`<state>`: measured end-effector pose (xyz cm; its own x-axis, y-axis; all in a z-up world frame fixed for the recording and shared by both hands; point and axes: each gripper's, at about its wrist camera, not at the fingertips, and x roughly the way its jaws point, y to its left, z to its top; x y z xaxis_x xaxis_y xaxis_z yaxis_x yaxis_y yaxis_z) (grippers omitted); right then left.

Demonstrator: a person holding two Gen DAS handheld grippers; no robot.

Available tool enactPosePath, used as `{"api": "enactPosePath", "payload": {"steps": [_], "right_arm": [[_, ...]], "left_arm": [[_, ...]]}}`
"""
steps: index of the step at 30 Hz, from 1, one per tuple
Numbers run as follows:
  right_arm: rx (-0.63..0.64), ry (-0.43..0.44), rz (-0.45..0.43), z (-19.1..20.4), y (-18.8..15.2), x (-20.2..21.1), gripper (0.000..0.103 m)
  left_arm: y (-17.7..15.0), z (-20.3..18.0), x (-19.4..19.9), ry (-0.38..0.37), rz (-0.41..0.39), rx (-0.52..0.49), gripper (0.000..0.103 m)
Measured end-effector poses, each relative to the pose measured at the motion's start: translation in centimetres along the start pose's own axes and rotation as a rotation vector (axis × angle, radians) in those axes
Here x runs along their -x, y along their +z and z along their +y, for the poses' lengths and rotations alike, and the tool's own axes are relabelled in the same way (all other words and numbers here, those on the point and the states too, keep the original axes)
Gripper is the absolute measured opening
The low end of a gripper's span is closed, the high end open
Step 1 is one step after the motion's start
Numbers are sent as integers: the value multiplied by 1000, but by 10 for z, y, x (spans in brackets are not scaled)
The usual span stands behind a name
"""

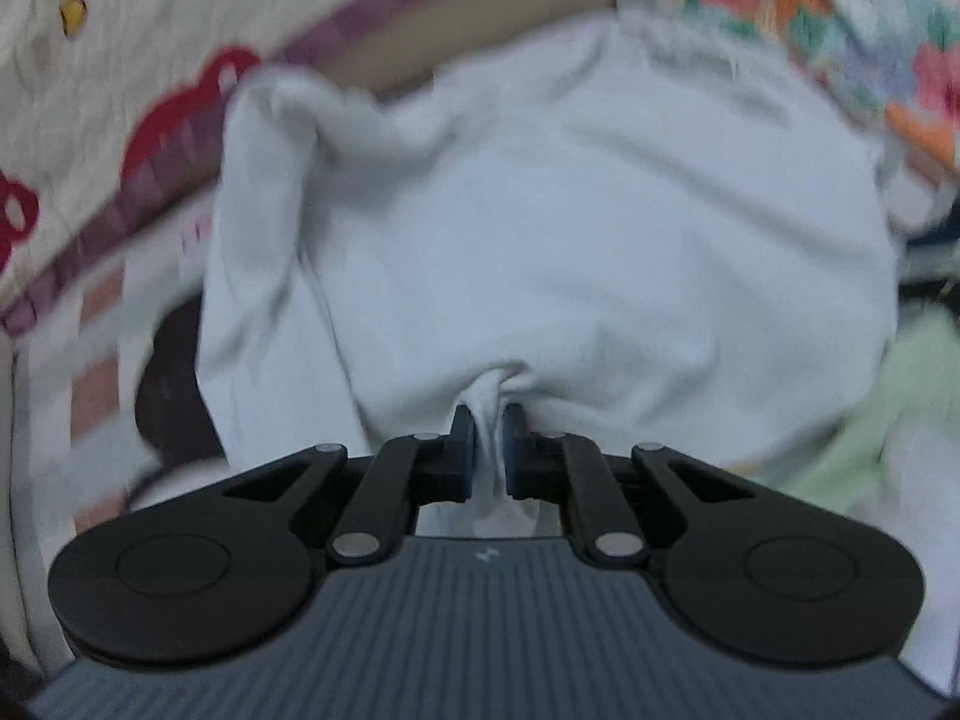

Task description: Fold clothes

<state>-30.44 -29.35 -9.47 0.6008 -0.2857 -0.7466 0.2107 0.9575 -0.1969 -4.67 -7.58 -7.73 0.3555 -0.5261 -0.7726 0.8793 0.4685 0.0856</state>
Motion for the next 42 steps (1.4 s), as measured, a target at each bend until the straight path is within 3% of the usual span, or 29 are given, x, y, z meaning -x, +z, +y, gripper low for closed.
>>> {"api": "enactPosePath", "payload": {"steps": [2, 3, 6, 8, 10, 13, 15, 18, 20, 22, 25, 26, 27, 31, 35, 42], "right_arm": [[-60, 2, -41, -16, 14, -4, 4], [-90, 4, -62, -25, 21, -6, 3], [-204, 7, -131, -52, 43, -11, 3], [-420, 23, -198, -90, 58, -13, 3], [-574, 45, -187, -120, 73, -21, 3], [-588, 9, -85, -139, 94, -39, 3], [-559, -22, -69, -142, 100, -50, 3], [-551, -40, -69, -147, 99, -70, 3], [-534, -60, -46, -146, 100, -81, 3], [-511, -49, -43, -141, 102, -85, 6], [-495, -23, -90, -136, 98, -80, 15], [-518, -8, -109, -137, 93, -77, 27], [-553, 5, -124, -139, 87, -75, 32], [-665, 40, -124, -140, 58, -70, 32], [-689, 58, -98, -134, 38, -72, 33], [-758, 113, -138, -133, 34, -77, 33]], "left_arm": [[18, 11, 5, -11, -68, 54, 9], [27, 17, 6, -12, -97, 82, 9], [48, 39, -4, 8, -126, 165, 9], [55, 47, -7, -66, -147, 169, 9], [60, 51, -10, -103, -140, 174, 9], [53, 58, -28, -64, -87, 223, 10], [46, 69, -46, -39, -26, 306, 11], [39, 70, -53, -27, -22, 304, 15], [39, 58, -46, -21, -43, 212, 17], [36, 45, -42, -10, -38, 124, 20], [27, 44, -40, -19, -12, 114, 20], [26, 46, -40, -21, -10, 127, 20], [24, 48, -40, -23, -8, 140, 20], [20, 57, -39, -40, -11, 198, 22], [21, 56, -40, -38, -11, 196, 24], [20, 55, -30, 7, -39, 191, 29]]}}
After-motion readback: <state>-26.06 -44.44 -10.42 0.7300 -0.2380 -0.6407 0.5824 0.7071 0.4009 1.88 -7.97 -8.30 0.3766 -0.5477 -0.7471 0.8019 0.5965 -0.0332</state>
